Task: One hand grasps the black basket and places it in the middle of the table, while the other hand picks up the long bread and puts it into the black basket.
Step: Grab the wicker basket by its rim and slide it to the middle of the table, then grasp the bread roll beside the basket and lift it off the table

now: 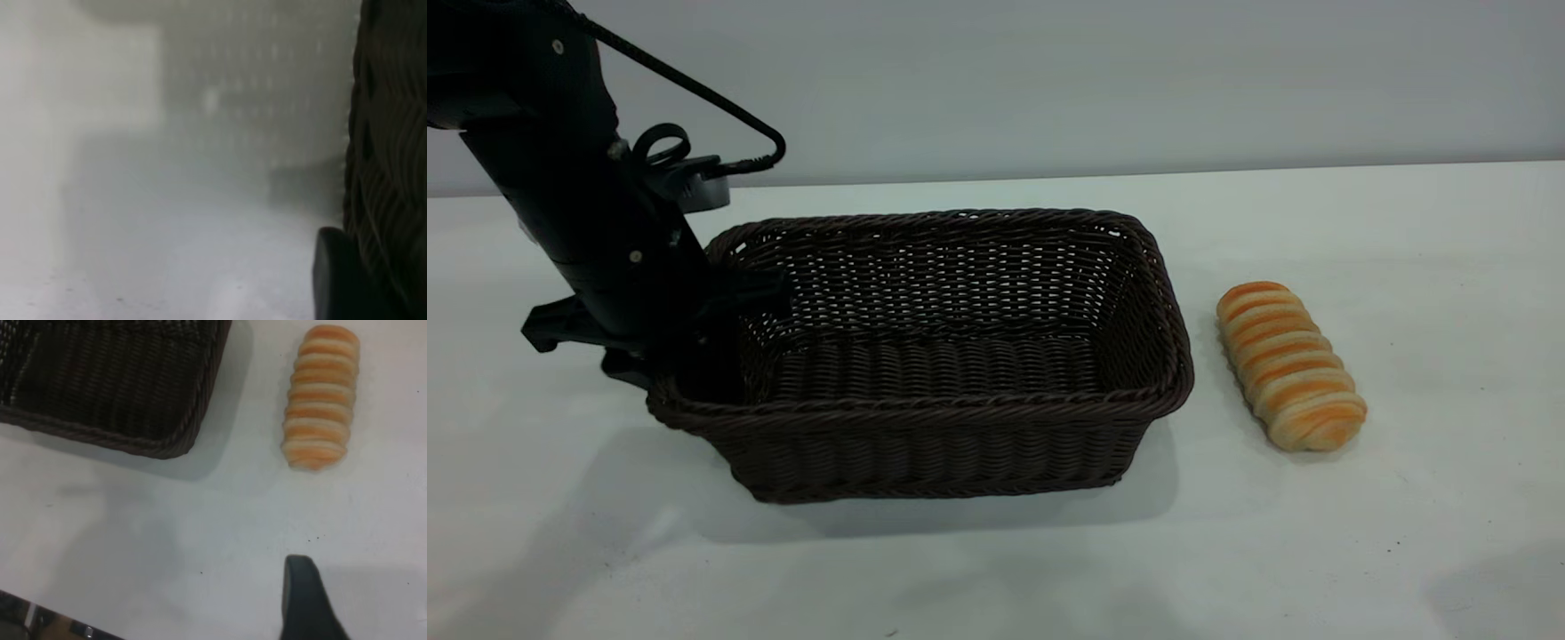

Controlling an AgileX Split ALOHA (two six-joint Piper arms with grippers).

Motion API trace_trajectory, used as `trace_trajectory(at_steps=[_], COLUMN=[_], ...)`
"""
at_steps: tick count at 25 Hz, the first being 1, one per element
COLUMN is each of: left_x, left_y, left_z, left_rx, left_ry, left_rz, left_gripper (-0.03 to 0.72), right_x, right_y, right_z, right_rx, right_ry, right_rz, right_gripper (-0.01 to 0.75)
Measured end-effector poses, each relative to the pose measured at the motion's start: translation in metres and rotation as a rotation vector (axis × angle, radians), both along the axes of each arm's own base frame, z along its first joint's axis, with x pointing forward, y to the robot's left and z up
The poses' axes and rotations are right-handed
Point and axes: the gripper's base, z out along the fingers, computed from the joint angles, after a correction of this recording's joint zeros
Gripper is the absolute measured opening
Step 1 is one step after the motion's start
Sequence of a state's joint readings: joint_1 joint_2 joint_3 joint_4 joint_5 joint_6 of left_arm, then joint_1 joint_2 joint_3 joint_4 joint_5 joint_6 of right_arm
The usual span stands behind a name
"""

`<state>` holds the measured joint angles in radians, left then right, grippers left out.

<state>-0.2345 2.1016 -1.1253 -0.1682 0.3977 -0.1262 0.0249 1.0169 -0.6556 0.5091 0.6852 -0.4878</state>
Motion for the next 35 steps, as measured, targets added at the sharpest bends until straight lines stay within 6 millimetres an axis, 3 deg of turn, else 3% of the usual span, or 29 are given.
trace_trajectory(at_steps=[5, 12, 16, 22, 26, 30, 35], left_x=[-0.002, -0.017, -0.034, -0.066, -0.086, -0.099, -0.106], left_y=[0.004, 0.019, 0.026, 0.034, 0.039, 0.042, 0.044], left_z=[0.028, 0.120, 0.173, 0.232, 0.259, 0.270, 0.268], left_rx=[0.025, 0.137, 0.137, 0.109, 0.093, 0.093, 0.108], left_ry=[-0.030, -0.204, -0.341, -0.502, -0.585, -0.596, -0.535], left_rz=[-0.062, -0.118, -0.081, -0.052, -0.041, -0.034, -0.031], left_gripper=[0.470, 0.491, 0.491, 0.491, 0.491, 0.491, 0.491], right_x=[0.000, 0.001, 0.016, 0.063, 0.098, 0.129, 0.161], right_y=[0.000, 0.003, 0.012, 0.018, 0.035, 0.054, 0.053], right_z=[0.000, 0.001, -0.006, -0.055, -0.096, -0.139, -0.185], right_rx=[0.000, 0.038, 0.131, 0.169, 0.091, -0.002, -0.130], right_ry=[0.000, -0.007, -0.015, 0.043, 0.095, 0.146, 0.157], right_rz=[0.000, 0.016, 0.051, 0.052, 0.071, 0.085, 0.068], right_gripper=[0.415, 0.415, 0.415, 0.415, 0.415, 0.415, 0.415])
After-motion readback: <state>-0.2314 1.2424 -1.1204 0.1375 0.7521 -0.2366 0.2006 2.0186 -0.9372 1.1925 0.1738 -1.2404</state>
